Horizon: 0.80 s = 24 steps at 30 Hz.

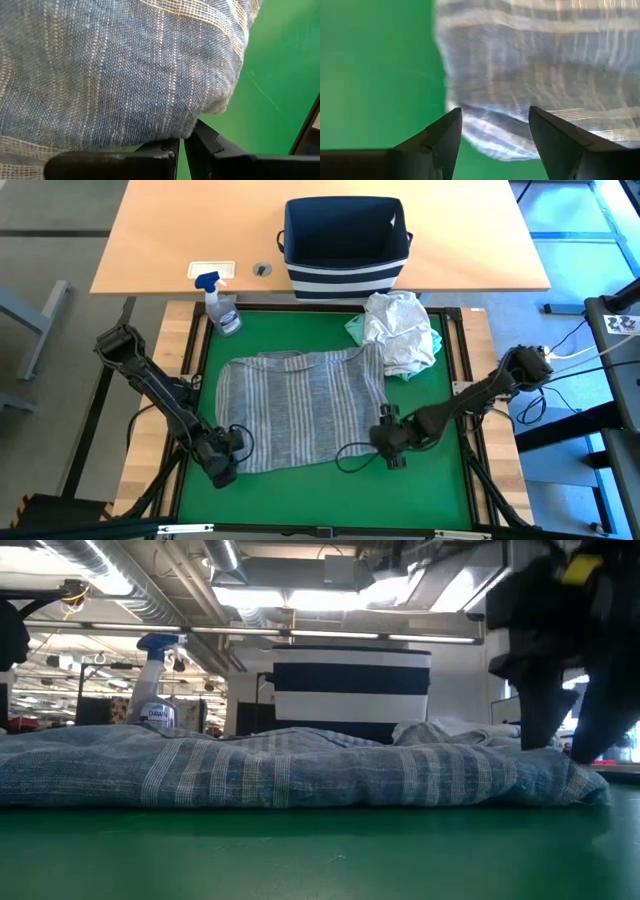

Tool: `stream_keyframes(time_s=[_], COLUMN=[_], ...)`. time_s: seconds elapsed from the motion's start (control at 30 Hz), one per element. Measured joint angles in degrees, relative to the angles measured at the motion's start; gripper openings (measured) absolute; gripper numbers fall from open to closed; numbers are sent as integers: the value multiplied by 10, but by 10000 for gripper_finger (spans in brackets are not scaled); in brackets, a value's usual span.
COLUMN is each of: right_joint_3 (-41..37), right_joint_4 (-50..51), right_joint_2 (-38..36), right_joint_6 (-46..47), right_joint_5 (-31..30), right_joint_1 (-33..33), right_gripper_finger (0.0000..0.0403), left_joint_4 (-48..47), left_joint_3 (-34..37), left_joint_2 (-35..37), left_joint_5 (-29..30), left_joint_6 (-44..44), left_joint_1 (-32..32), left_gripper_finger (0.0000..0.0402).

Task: Fold laundry
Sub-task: Fold the blue polo shirt

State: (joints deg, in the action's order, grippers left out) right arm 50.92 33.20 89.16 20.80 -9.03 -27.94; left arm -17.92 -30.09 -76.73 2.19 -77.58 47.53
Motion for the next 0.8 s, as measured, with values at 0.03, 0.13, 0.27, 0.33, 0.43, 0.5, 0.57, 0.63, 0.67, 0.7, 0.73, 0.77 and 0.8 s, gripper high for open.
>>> stream_keyframes(time_s=[0.03, 0.13, 0.27, 0.33, 0.43, 0.5, 0.57, 0.63, 0.67, 0.7, 0.73, 0.77, 0.8], right_joint_3=[0, 0, 3, 5, 5, 4, 2, 2, 1, 0, 0, 0, 0], right_joint_4=[1, 5, 34, 53, 84, 102, 119, 122, 123, 123, 125, 128, 131], right_joint_2=[10, 40, 78, 87, 87, 81, 72, 65, 61, 59, 57, 55, 53], right_joint_6=[4, 22, 32, 31, 28, 22, 16, 13, 10, 5, 1, -1, -2], right_joint_5=[-7, -20, -14, -7, -14, -14, -9, -6, -1, 5, 9, 12, 18], right_joint_1=[-1, -2, -3, -9, -20, -22, -24, -24, -24, -24, -24, -24, -24], right_gripper_finger=[232, 232, 232, 232, 232, 232, 232, 232, 232, 232, 232, 232, 232], left_joint_4=[0, -1, -27, -51, -84, -92, -93, -91, -90, -90, -91, -91, -91], left_joint_3=[0, 0, -1, -1, -3, -3, -3, -3, -3, -3, -3, -3, -3], left_joint_2=[0, 0, 0, 0, 2, 2, 2, 2, 2, 2, 2, 2, 1], left_joint_5=[1, 2, -18, -38, -65, -77, -79, -83, -86, -88, -90, -90, -89], left_joint_6=[0, 8, 16, 13, -2, -5, -6, -6, -4, -3, -3, -3, -4], left_joint_1=[0, 0, 7, 17, 34, 42, 46, 45, 44, 43, 43, 43, 43], left_gripper_finger=[18, 18, 18, 18, 18, 18, 18, 18, 18, 18, 18, 18, 18])
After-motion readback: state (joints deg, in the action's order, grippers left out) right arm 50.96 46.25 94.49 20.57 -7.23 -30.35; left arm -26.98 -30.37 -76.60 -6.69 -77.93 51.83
